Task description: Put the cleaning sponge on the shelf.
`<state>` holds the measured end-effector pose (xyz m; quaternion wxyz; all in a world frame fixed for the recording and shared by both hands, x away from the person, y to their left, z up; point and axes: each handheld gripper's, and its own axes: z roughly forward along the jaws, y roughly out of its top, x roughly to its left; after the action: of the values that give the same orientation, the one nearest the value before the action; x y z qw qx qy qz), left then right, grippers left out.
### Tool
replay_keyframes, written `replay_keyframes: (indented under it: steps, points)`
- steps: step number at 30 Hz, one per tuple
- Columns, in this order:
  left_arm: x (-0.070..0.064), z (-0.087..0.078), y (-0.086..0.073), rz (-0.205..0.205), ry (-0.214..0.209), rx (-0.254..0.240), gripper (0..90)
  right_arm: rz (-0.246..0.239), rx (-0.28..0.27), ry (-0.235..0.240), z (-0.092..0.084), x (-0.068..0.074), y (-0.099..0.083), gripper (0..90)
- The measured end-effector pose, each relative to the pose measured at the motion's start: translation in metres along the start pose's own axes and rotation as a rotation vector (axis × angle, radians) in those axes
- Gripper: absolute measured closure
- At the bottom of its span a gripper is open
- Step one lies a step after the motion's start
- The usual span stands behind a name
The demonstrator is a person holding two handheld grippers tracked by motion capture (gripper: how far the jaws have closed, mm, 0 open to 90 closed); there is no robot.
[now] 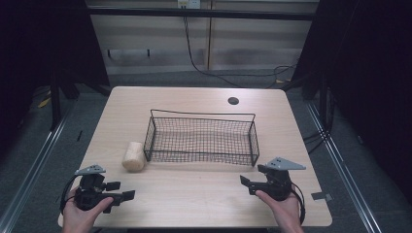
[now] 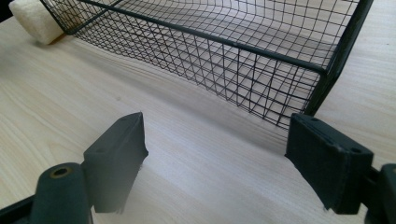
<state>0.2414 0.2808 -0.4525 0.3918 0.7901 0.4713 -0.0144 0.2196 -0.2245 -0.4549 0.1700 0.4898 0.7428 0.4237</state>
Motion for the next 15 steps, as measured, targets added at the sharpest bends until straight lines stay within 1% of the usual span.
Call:
replay_keyframes:
  steps: [1, 3, 4, 7, 9, 11, 13, 14, 15]
  points:
    - [0.000, 0.000, 0.000, 0.000, 0.001, 0.003, 20.4, 0.006, 0.000, -0.003, -0.001, 0.000, 0.000, 19.3]
    - [0.001, 0.000, 0.001, -0.020, 0.004, -0.001, 20.3, 0.010, -0.002, 0.000, -0.001, -0.001, -0.001, 19.3]
    - [0.001, 0.000, 0.001, -0.021, 0.005, -0.001, 20.0, 0.013, 0.003, -0.007, -0.001, -0.001, -0.001, 19.3]
    - [0.001, -0.001, 0.002, -0.019, 0.005, -0.004, 19.0, 0.017, 0.008, 0.003, -0.001, -0.001, -0.001, 19.0]
    - [0.001, 0.000, 0.006, -0.022, 0.010, 0.021, 19.0, 0.018, 0.009, 0.007, -0.001, 0.001, -0.001, 16.5]
    - [0.000, -0.002, 0.008, -0.024, 0.009, 0.015, 19.1, 0.016, 0.012, 0.010, 0.000, 0.001, -0.001, 16.3]
    - [-0.001, -0.004, 0.013, 0.000, 0.019, 0.043, 20.4, 0.016, 0.017, 0.020, 0.000, 0.002, 0.000, 16.3]
    - [-0.001, -0.004, 0.013, 0.000, 0.019, 0.043, 22.9, 0.016, 0.017, 0.020, 0.000, 0.002, 0.000, 16.3]
    - [-0.003, -0.007, 0.017, -0.003, 0.036, 0.035, 24.8, 0.014, 0.018, 0.021, 0.000, 0.002, -0.001, 16.3]
